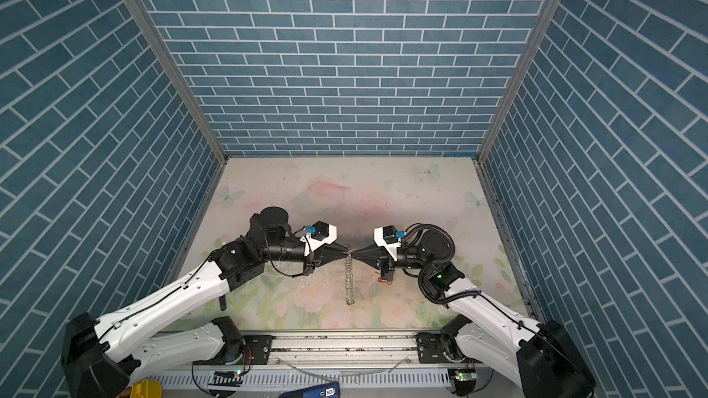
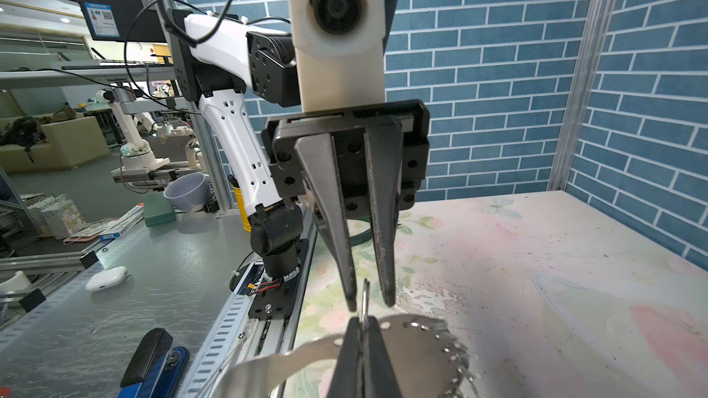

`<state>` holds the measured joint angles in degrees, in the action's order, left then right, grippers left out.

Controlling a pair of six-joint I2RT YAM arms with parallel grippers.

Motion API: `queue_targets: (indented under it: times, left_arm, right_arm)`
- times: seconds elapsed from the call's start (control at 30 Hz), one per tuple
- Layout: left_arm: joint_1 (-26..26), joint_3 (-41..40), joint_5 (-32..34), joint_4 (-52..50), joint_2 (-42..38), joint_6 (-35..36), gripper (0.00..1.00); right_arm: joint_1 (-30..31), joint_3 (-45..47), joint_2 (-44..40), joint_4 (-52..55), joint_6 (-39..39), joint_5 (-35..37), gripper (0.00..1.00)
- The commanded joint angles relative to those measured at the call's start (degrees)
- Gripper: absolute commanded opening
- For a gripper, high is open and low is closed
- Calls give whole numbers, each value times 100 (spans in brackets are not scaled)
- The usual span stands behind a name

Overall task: Attach keys to a key ring
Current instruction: Pass the keyring.

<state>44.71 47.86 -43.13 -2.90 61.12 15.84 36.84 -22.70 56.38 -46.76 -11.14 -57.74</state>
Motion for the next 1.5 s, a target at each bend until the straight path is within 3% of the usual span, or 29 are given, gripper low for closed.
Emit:
queue_targets:
  times: [0.0,0.3,0.5,0.7,0.9,1.47]
  left_arm:
    - [-50,-106,-330,286,22,-170,15]
    - [-85,-193,-538,662,75,-370,7]
    - [-94,-200,-453,710,70,-393,5]
    - [-93,-57,-58,262,103,-155,1]
    - [-51,146,155,-253,215,114,0]
    - [69,480,67,-995,597,385,0]
  right_arm:
    - [-18,140,36,-749,-294,-168,0]
    - [-9,180,365,-1527,-655,-190,0]
    - [-1,143,513,-1450,-587,-195,0]
    - [-2,-13,88,167,244,58,0]
    - [-4,-250,-349,1861,1021,298,9]
    - [-2,-352,-368,2008,1003,231,15]
